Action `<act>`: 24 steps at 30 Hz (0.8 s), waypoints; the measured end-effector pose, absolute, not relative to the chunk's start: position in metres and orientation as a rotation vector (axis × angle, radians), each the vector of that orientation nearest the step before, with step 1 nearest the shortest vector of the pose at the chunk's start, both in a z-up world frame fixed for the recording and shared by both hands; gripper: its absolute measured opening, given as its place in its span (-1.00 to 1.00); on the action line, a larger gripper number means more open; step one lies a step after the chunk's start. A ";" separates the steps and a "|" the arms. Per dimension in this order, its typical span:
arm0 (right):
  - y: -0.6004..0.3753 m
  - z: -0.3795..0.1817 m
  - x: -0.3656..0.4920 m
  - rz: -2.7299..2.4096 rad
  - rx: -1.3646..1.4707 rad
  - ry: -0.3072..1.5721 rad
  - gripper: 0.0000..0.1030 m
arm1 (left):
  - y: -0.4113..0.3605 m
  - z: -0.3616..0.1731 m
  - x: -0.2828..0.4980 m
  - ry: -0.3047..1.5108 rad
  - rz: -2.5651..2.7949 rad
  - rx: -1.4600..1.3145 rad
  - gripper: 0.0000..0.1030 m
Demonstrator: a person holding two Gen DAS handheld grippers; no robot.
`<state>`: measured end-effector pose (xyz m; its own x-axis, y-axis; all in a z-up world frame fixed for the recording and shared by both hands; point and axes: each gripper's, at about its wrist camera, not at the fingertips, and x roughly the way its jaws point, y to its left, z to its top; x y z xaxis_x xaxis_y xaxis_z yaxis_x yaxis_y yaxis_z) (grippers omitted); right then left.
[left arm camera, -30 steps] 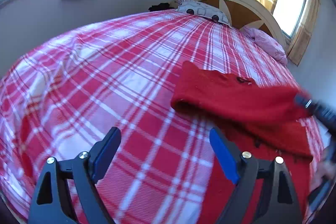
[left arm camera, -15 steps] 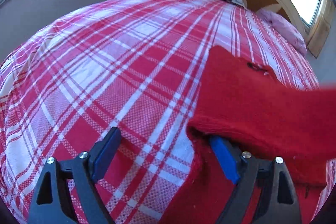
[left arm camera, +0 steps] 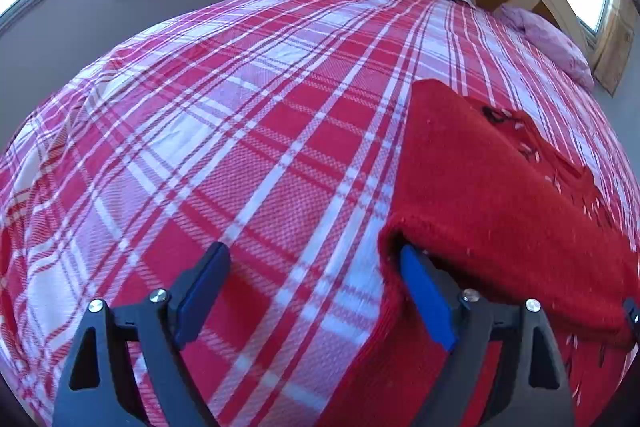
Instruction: Fold small clothes
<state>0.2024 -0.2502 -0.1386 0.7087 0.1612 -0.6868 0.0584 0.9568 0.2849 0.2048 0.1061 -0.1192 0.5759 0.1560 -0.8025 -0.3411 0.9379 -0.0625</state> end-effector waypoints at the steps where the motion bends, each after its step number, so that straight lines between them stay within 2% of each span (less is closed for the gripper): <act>1: -0.256 -0.133 0.192 0.048 0.307 0.764 -0.61 | 0.108 -0.116 0.199 0.913 0.277 -0.207 0.74; 3: -0.262 -0.123 0.171 -0.047 0.278 0.709 -0.52 | 0.111 -0.109 0.187 0.898 0.247 -0.173 0.74; 6: -0.263 -0.108 0.145 -0.231 0.140 0.653 -0.52 | 0.116 -0.099 0.170 0.852 0.243 -0.122 0.74; 8: -0.259 -0.103 0.139 -0.169 0.157 0.633 -0.52 | 0.118 -0.091 0.163 0.813 0.242 -0.114 0.74; 13: -0.210 -0.101 0.159 0.050 0.085 0.649 -0.52 | 0.100 -0.082 0.163 0.800 0.166 -0.116 0.74; 15: -0.192 -0.116 0.178 0.061 0.014 0.733 -0.52 | 0.089 -0.082 0.160 0.809 0.128 -0.090 0.74; 17: -0.195 -0.141 0.199 0.055 0.038 0.837 -0.52 | 0.083 -0.082 0.155 0.807 0.117 -0.051 0.74; 24: -0.232 -0.123 0.176 0.031 0.220 0.726 -0.51 | 0.109 -0.080 0.126 0.769 0.093 0.000 0.76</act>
